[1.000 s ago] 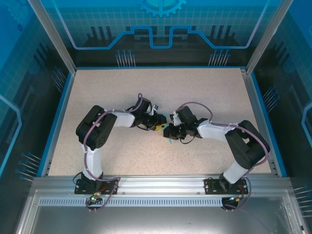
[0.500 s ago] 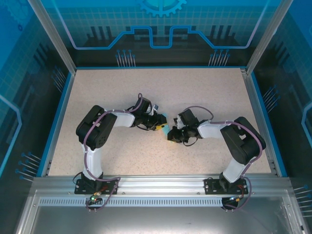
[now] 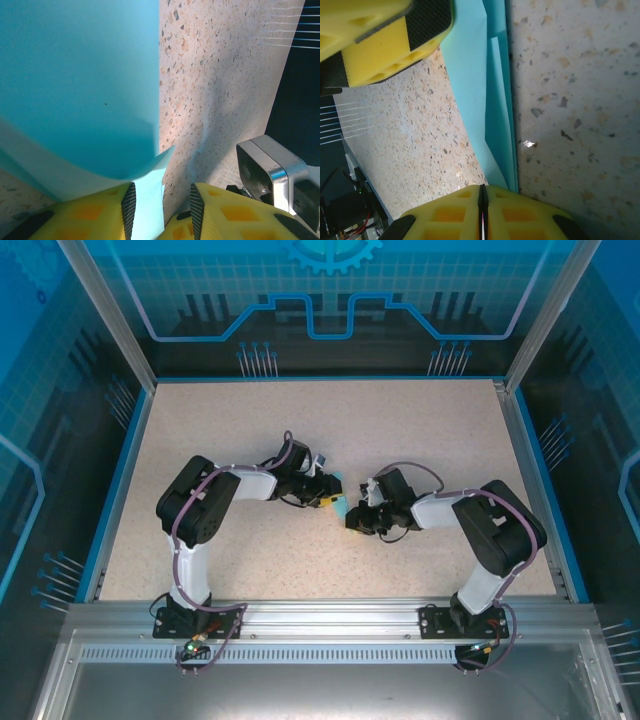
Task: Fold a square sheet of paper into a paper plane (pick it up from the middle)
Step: Fold the wing for the fifth time at the center of the table.
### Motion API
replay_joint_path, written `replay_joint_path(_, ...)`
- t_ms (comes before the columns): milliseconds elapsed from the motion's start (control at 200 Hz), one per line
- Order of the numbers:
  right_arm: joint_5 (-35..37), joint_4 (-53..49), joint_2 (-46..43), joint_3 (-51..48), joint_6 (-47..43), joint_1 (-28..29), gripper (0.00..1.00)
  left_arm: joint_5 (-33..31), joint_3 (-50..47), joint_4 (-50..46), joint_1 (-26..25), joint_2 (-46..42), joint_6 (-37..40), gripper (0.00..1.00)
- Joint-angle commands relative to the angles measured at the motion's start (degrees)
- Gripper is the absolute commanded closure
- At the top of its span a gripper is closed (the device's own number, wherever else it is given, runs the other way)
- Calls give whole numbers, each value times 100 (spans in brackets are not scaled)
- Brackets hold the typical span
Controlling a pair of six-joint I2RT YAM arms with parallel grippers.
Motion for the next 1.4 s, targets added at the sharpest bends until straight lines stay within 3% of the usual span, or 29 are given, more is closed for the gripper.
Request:
replay_joint_path(0,44,-996,-8,-295,-151,-47,88,-112,57,-353,-13,278,90,63)
replay_joint_path(455,694,-2354,-209,138,-570,206,89,-88,68,-318,-3,321,21,65)
replay_joint_path(850,373,-1913,-885,460,-285,181,87,-53,107,-328,1,323,29,65)
replay_joint_path(1190,300,-1547,33,1106,-109,225,86,-31,128,-310,-5,332,22,64)
replay_joint_path(1395,608,-1723,301,965,-206,204,87,14,130,-309,1,264,55,64)
